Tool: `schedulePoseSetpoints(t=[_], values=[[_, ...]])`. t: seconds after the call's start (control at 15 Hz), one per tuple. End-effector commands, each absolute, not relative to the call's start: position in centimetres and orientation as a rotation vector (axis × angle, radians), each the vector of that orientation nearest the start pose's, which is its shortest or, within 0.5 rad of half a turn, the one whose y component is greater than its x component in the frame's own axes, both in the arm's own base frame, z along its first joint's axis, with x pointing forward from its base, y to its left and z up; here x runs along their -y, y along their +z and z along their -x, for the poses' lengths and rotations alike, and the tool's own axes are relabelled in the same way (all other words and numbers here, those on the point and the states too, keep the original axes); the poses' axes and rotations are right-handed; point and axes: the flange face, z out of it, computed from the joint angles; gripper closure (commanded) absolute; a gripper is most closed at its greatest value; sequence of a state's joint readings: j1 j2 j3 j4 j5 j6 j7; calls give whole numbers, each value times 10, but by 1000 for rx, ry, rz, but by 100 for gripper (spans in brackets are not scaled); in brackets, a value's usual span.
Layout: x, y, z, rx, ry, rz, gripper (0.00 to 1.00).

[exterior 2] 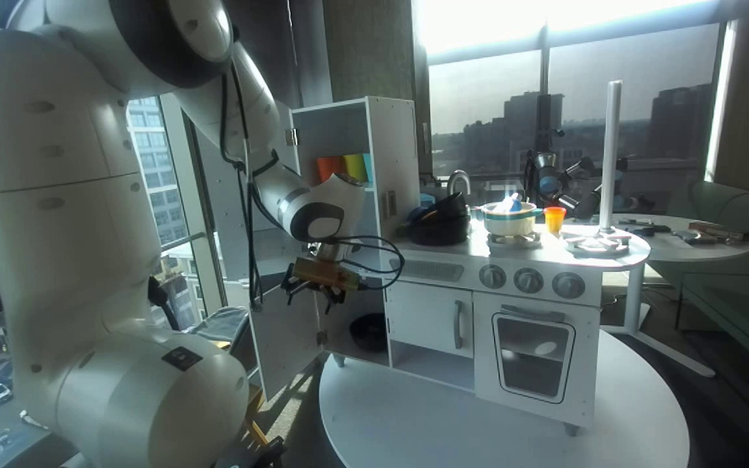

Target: Open all the cupboard doors

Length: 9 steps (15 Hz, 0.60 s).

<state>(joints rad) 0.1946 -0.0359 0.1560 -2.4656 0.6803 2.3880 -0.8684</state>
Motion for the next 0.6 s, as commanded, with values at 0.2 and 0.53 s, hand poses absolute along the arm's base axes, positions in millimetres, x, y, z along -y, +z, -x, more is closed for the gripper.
schedulePoseSetpoints(t=[0.2,0.53], values=[[-75,292,-464,529,-346,2655,0],[-35,287,-462,484,-545,2710,0]])
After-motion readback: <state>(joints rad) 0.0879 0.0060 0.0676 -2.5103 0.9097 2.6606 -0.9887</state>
